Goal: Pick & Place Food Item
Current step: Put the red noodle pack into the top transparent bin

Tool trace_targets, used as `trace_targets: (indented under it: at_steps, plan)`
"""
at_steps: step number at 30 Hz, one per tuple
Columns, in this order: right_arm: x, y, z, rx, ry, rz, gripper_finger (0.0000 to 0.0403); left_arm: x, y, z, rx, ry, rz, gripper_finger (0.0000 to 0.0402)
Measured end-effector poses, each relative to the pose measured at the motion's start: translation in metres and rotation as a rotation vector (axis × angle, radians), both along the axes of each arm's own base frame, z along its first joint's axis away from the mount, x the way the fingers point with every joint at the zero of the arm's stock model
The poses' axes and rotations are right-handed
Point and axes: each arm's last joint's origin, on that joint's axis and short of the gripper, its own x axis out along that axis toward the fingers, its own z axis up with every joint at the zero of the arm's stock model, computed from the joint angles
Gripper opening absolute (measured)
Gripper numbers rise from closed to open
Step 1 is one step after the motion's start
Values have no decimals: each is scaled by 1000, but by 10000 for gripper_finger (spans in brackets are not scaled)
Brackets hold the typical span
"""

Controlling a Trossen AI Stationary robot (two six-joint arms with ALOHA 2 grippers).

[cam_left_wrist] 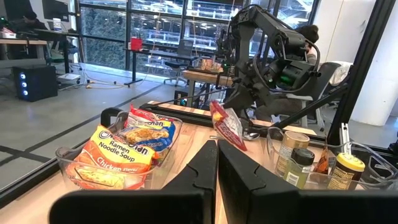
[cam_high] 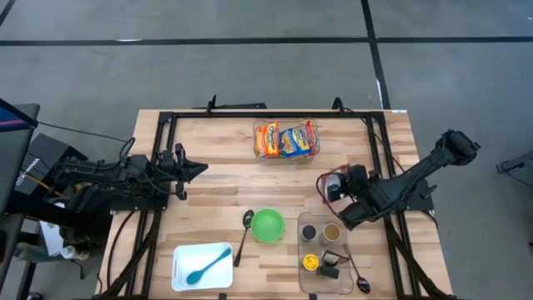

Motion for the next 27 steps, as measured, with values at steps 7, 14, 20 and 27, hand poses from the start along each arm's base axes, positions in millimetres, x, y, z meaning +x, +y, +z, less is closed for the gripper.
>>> trace_targets:
  at_steps: [7, 14, 20, 27]
  plan:
    - [3, -1, 3, -95, -78, 12, 0, 0, 0, 0, 0, 0, 0, 8]
    - [7, -4, 5, -147, -88, 20, 0, 0, 0, 0, 0, 0, 0, 8]
    - [25, -6, 24, -184, -29, 98, 0, 0, 0, 0, 0, 0, 0, 8]
    - [58, -13, 62, -213, 16, 249, 0, 0, 0, 0, 0, 0, 0, 8]
